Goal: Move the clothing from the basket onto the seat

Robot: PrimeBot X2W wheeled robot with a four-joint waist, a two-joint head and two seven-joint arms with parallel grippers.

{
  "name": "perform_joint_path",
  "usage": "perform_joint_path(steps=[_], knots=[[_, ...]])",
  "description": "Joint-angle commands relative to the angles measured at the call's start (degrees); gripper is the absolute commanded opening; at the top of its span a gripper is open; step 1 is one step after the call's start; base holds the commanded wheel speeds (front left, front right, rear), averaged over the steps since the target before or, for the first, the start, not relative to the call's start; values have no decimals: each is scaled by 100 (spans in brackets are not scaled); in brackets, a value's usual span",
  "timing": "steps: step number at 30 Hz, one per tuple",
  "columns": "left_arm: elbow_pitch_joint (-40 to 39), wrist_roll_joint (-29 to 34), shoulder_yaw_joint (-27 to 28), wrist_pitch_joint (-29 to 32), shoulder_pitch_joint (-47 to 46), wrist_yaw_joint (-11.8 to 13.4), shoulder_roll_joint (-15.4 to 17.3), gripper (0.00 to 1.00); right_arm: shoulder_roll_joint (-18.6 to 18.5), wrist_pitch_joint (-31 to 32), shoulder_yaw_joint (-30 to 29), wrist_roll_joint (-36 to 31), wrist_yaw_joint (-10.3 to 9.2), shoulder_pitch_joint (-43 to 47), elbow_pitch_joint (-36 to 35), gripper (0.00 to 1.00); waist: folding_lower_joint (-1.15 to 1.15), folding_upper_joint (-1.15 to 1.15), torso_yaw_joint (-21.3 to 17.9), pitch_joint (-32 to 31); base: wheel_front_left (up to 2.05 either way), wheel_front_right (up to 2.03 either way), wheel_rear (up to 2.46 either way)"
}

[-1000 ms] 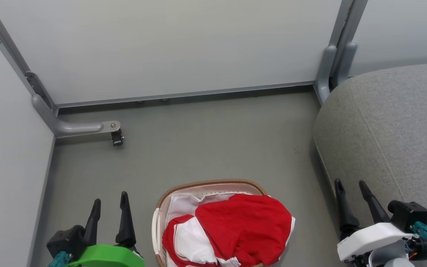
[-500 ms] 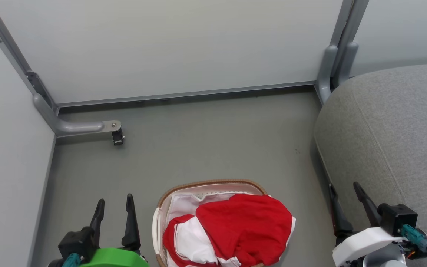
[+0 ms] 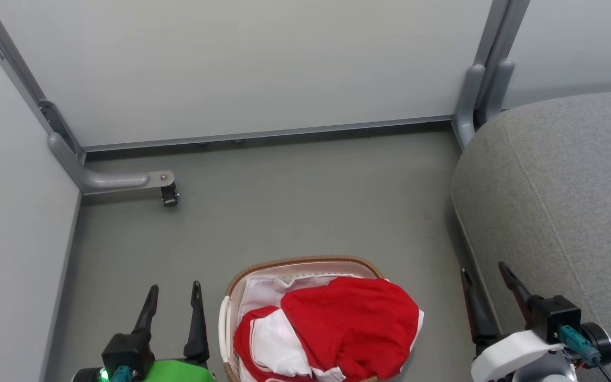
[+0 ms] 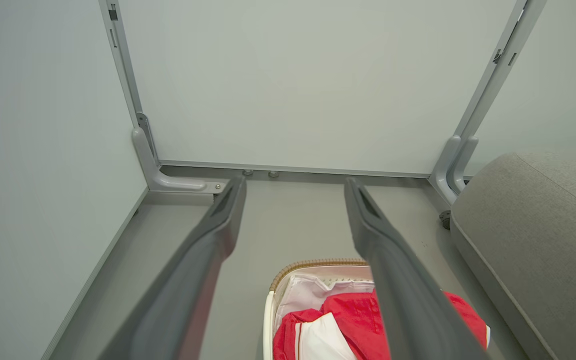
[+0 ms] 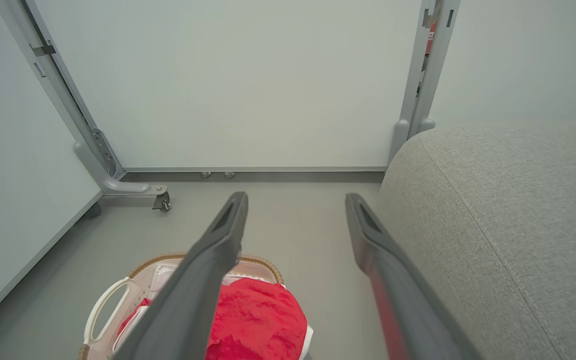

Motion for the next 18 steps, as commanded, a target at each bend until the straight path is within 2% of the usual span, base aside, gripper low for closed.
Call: perform_joint_path(steps=[1,5,18], knots=[[20,114,-29,-63,90,36,39,100,-35,-49,15,-117,0,50,7,100,0,0,2,2,0,0,0],[49,261,-58,-108,82,44,40,100,-37,-99,33,-286,0,49,20,100,0,0,8,11,0,0,0],[144,187,-60,-90,23,15,40,100,-35,-91,26,-249,0,17,42,100,0,0,6,18,0,0,0]])
